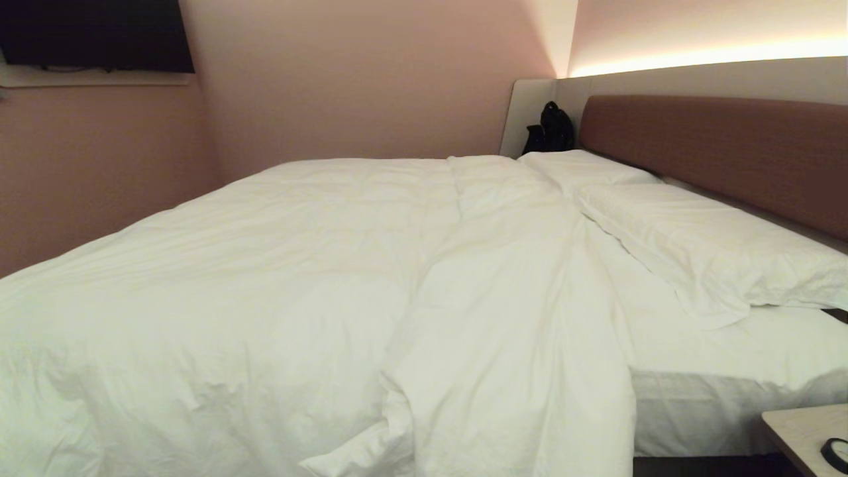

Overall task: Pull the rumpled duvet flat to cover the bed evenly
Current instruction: Flatten the corners of the folded blanket

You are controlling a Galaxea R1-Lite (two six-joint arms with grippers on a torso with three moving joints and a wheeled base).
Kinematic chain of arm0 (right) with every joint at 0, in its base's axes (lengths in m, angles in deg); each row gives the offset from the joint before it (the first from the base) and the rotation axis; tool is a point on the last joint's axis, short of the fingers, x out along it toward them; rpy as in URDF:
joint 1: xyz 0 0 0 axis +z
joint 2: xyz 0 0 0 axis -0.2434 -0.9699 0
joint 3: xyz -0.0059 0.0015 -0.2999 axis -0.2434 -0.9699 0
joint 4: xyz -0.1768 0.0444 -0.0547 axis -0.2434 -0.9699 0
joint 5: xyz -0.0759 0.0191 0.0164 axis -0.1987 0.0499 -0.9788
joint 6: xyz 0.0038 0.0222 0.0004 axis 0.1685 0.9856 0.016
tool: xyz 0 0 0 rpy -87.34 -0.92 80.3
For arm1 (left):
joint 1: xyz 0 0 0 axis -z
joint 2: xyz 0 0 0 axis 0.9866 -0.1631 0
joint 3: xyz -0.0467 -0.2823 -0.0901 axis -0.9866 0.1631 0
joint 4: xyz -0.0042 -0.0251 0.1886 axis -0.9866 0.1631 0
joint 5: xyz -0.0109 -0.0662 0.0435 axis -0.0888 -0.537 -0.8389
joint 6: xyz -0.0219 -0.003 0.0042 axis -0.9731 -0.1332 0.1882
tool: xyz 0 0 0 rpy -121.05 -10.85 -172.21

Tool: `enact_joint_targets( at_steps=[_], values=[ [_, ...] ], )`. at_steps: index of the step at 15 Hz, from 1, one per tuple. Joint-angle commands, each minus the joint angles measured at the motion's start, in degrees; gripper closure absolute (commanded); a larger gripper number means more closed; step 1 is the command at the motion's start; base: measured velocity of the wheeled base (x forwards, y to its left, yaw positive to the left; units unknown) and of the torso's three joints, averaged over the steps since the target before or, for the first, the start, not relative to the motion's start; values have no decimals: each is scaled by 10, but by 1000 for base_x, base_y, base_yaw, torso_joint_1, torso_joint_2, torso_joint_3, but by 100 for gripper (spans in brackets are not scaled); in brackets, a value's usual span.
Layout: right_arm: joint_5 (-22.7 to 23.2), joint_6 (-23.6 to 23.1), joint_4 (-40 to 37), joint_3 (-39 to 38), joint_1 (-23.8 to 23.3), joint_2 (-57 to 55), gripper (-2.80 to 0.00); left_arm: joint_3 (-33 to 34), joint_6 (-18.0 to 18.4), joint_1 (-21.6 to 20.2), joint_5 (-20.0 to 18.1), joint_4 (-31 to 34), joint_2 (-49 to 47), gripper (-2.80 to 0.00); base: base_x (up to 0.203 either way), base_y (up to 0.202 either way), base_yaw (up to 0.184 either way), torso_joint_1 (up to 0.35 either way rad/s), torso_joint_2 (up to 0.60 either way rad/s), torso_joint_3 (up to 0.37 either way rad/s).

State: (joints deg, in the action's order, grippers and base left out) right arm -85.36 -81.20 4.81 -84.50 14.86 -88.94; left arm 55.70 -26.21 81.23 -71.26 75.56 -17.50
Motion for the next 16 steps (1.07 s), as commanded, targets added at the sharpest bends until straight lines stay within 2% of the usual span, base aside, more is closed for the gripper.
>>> enact_joint_targets(
  at_steps=[1, 16],
  values=[
    [0, 0, 0, 0, 0, 0, 0, 0, 0, -1, 0, 0, -1, 0, 0, 0, 0, 0, 0, 0],
    [0, 0, 0, 0, 0, 0, 0, 0, 0, -1, 0, 0, -1, 0, 0, 0, 0, 0, 0, 0]
  ],
)
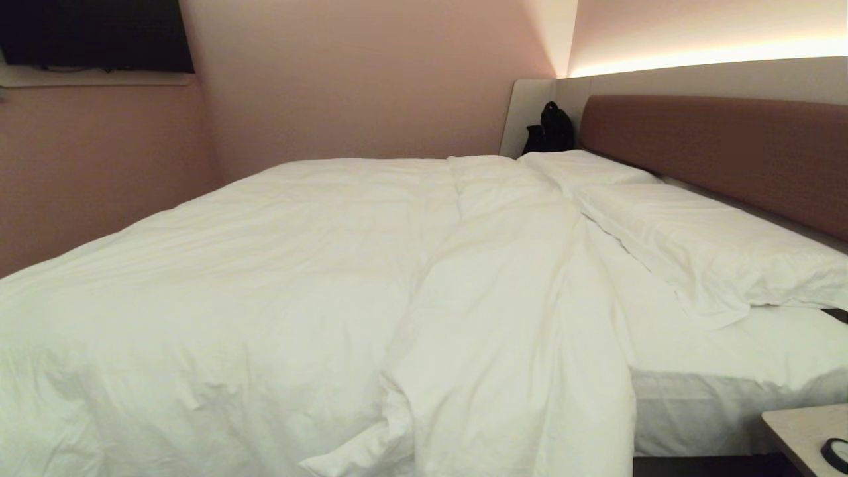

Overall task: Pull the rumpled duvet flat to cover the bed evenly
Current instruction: Flatten the corners of the folded blanket

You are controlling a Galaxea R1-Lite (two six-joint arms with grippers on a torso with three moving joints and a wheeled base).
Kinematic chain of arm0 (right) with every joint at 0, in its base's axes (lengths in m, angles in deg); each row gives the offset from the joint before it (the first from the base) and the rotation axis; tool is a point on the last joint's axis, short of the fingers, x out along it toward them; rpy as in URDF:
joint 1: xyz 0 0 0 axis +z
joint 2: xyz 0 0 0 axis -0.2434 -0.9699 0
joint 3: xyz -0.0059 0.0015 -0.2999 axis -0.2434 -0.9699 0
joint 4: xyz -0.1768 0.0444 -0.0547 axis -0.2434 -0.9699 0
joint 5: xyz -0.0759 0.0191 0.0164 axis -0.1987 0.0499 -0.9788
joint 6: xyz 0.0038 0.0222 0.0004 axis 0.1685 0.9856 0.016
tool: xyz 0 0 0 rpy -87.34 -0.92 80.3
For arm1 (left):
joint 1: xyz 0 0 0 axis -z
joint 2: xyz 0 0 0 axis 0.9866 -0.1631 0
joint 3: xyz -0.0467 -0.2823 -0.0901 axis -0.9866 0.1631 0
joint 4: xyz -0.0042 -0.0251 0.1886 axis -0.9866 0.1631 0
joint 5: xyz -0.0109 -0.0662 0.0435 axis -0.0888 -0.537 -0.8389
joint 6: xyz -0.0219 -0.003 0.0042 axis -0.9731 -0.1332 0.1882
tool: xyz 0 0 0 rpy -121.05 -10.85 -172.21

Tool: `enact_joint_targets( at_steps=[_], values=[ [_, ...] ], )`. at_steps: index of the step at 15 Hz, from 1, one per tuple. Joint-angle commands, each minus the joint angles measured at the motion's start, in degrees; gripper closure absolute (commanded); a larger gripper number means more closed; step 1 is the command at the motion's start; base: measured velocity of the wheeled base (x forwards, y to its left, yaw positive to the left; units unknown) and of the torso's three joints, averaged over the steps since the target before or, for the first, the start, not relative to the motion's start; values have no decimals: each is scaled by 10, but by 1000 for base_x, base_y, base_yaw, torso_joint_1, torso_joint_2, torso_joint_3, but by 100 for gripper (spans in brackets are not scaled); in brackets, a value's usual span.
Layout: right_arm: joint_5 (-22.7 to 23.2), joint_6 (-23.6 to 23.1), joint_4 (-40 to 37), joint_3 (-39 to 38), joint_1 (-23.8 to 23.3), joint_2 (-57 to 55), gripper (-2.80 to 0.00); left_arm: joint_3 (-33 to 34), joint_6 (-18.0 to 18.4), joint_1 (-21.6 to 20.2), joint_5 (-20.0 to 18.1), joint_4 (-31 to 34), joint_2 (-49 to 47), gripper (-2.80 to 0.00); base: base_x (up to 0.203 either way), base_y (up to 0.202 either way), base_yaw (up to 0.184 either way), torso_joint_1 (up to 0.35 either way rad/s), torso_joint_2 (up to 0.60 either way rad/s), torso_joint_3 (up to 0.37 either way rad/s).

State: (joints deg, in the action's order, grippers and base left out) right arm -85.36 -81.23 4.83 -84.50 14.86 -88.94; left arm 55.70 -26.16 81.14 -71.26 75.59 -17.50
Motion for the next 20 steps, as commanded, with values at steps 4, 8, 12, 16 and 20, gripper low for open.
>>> enact_joint_targets(
  at_steps=[4, 8, 12, 16, 20],
  values=[
    [0, 0, 0, 0, 0, 0, 0, 0, 0, 0, 0, 0, -1, 0, 0, 0, 0, 0, 0, 0],
    [0, 0, 0, 0, 0, 0, 0, 0, 0, 0, 0, 0, -1, 0, 0, 0, 0, 0, 0, 0],
    [0, 0, 0, 0, 0, 0, 0, 0, 0, 0, 0, 0, 0, 0, 0, 0, 0, 0, 0, 0],
    [0, 0, 0, 0, 0, 0, 0, 0, 0, 0, 0, 0, 0, 0, 0, 0, 0, 0, 0, 0],
    [0, 0, 0, 0, 0, 0, 0, 0, 0, 0, 0, 0, -1, 0, 0, 0, 0, 0, 0, 0]
  ],
)
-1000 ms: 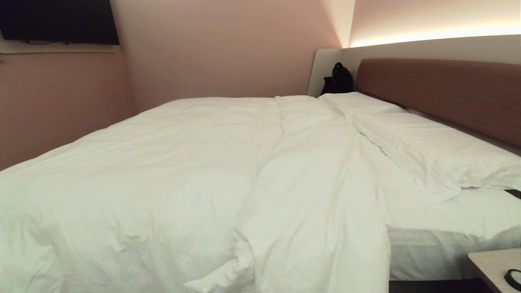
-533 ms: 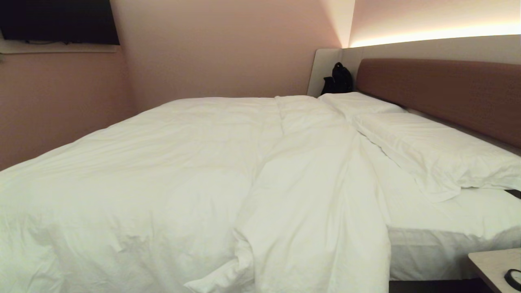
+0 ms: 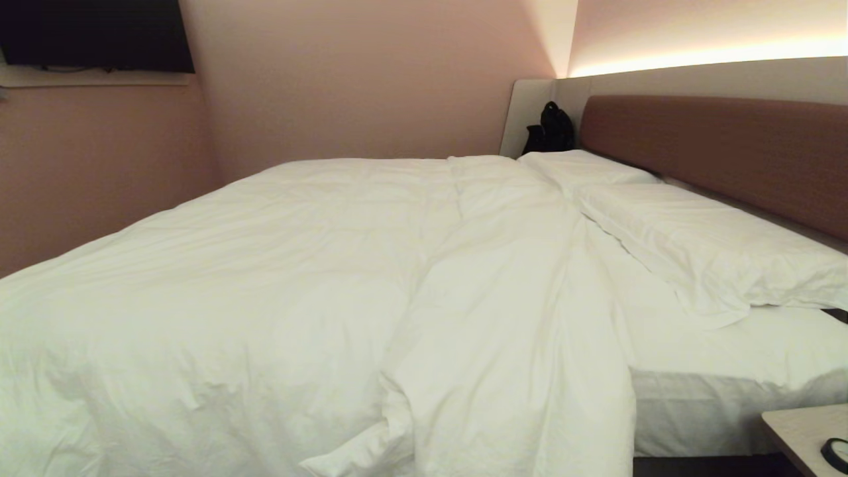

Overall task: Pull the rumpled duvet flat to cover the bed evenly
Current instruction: Flatten the corners of the folded blanket

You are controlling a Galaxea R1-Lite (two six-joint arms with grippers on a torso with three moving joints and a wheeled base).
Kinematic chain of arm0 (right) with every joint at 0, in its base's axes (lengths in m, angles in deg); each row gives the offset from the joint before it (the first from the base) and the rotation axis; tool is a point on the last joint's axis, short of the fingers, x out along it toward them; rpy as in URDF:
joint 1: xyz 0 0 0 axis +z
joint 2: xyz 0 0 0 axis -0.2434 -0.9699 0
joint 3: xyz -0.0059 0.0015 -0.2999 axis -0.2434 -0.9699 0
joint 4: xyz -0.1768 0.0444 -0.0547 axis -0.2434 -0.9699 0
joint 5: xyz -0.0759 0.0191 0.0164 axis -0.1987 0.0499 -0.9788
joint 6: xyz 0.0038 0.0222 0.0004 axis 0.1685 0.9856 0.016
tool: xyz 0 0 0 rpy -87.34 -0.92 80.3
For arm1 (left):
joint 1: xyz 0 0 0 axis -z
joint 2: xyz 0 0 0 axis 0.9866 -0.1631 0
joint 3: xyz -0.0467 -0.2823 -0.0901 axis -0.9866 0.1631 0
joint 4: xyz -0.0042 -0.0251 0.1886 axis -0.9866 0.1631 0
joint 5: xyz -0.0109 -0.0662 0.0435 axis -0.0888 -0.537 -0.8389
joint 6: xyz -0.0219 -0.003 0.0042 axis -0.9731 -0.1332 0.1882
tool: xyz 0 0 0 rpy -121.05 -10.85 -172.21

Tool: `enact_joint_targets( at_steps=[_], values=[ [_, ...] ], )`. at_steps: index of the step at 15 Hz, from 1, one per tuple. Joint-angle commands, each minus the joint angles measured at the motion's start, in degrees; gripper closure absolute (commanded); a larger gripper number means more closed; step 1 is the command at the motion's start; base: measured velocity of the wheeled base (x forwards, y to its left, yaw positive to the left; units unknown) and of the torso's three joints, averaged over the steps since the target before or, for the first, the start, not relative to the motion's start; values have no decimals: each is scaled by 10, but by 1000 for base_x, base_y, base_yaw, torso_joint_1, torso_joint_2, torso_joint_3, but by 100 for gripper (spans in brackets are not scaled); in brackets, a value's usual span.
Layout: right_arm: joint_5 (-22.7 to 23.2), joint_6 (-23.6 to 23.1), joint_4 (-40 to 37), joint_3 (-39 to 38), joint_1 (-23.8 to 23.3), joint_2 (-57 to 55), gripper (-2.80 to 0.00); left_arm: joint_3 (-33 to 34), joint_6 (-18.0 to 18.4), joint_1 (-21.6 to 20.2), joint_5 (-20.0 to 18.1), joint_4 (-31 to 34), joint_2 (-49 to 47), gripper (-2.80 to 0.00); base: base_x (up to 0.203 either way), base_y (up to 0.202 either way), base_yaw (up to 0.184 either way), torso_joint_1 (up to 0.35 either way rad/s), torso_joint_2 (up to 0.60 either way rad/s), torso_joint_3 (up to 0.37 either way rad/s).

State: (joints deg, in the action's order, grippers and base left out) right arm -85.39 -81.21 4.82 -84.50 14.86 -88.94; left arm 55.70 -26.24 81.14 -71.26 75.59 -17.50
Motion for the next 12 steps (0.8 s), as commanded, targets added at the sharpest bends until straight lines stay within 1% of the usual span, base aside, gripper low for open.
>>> enact_joint_targets(
  at_steps=[1, 12],
  values=[
    [0, -1, 0, 0, 0, 0, 0, 0, 0, 0, 0, 0, 0, 0, 0, 0, 0, 0, 0, 0],
    [0, 0, 0, 0, 0, 0, 0, 0, 0, 0, 0, 0, 0, 0, 0, 0, 0, 0, 0, 0]
  ],
)
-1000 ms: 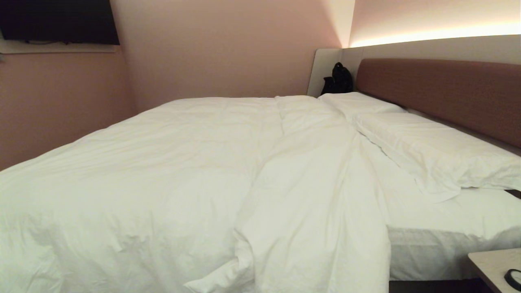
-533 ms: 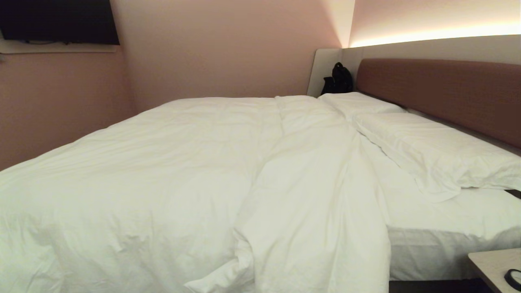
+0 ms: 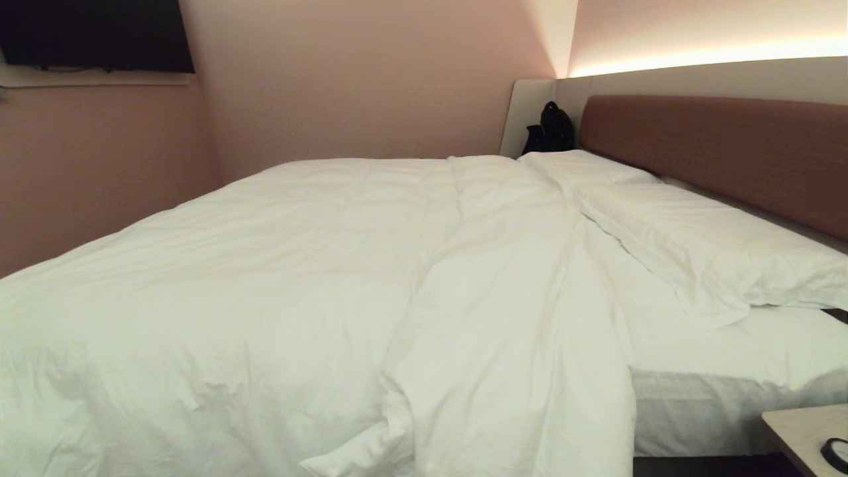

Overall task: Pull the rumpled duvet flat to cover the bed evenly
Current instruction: Flatten the corners of the folded blanket

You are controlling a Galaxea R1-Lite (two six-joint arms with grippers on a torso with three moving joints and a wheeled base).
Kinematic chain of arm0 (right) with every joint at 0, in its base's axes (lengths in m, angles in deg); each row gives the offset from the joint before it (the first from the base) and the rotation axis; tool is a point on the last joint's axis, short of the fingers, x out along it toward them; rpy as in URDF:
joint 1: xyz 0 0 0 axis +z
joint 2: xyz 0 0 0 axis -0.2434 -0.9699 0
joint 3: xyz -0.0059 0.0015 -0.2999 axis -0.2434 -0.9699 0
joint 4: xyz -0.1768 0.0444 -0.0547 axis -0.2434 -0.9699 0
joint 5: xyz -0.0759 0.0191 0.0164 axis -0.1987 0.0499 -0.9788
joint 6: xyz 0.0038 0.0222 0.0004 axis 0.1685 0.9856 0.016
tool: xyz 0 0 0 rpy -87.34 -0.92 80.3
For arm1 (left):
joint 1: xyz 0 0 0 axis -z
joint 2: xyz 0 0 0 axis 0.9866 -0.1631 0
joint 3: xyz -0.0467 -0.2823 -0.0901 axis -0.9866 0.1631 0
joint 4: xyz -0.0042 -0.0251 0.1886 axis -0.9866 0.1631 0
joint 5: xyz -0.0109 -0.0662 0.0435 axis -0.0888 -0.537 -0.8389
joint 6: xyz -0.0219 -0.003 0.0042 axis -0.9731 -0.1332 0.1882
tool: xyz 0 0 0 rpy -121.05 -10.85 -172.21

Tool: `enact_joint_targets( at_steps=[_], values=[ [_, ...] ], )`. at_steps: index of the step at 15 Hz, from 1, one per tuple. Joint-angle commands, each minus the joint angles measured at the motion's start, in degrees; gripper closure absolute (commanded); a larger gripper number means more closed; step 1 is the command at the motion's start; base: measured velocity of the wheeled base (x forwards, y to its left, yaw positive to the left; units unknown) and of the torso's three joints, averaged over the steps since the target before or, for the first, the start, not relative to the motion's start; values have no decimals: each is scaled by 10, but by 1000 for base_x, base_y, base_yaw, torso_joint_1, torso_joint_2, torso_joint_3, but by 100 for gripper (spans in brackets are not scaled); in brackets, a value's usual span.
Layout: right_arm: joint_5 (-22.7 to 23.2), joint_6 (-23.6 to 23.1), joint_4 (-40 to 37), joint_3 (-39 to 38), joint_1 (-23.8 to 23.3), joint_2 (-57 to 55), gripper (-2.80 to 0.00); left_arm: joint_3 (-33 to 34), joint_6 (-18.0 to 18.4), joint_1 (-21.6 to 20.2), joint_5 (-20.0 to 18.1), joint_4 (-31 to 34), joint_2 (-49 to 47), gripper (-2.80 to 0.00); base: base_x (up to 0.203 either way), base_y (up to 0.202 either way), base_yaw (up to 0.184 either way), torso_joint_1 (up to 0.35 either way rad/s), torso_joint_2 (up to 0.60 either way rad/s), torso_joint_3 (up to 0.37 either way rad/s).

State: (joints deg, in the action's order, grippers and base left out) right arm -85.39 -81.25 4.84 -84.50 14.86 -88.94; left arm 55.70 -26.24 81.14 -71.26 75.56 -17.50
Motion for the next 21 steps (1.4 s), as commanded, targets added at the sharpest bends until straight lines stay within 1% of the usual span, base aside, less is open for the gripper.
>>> enact_joint_targets(
  at_steps=[1, 16, 18, 21],
  values=[
    [0, -1, 0, 0, 0, 0, 0, 0, 0, 0, 0, 0, 0, 0, 0, 0, 0, 0, 0, 0],
    [0, 0, 0, 0, 0, 0, 0, 0, 0, 0, 0, 0, -1, 0, 0, 0, 0, 0, 0, 0],
    [3, -10, -1, 0, 0, -1, 0, 0, 0, 0, 0, 0, -1, 0, 0, 0, 0, 0, 0, 0],
    [2, -6, 0, 0, 0, 0, 0, 0, 0, 0, 0, 0, -1, 0, 0, 0, 0, 0, 0, 0]
  ],
)
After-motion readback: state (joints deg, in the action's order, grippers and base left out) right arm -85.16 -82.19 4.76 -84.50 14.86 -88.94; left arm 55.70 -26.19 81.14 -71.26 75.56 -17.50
